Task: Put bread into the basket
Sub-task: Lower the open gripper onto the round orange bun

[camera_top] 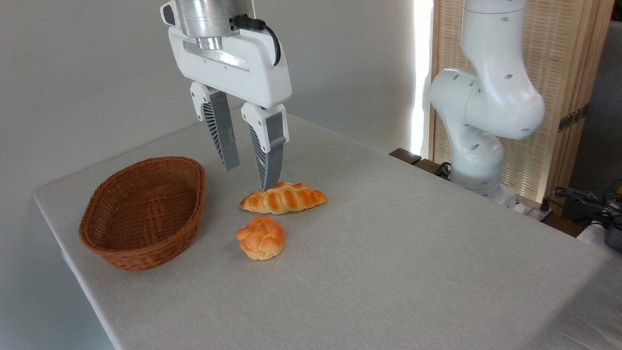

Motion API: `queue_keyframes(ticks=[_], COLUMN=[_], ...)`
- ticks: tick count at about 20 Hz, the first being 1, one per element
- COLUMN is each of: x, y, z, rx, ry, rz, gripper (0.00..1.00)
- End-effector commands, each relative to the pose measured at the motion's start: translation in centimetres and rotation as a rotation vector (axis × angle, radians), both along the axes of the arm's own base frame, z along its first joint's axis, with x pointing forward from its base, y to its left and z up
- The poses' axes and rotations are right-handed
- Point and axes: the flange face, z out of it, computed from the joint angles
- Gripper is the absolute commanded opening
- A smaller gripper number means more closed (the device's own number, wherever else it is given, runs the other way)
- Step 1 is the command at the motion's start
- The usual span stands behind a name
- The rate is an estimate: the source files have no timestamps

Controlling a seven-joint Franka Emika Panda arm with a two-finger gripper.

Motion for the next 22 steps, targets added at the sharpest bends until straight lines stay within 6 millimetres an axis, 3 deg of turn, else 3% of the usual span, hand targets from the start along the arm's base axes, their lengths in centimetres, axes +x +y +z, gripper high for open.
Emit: queue_keyframes(ticks=[1,14,18,22], x=[0.0,0.0,-0.4,-1.0], y=[-0.9,-1.2,-5.5,-8.4], z=[0.2,-0.2,-4.1,-9.8], rx=[-0.004,-0.004,0.000,0.011], ry=[0.023,0.024,0.053,0.081], rz=[0.008,-0.001,-0.085,-0.143], gripper=[1.00,1.00,1.00,1.00])
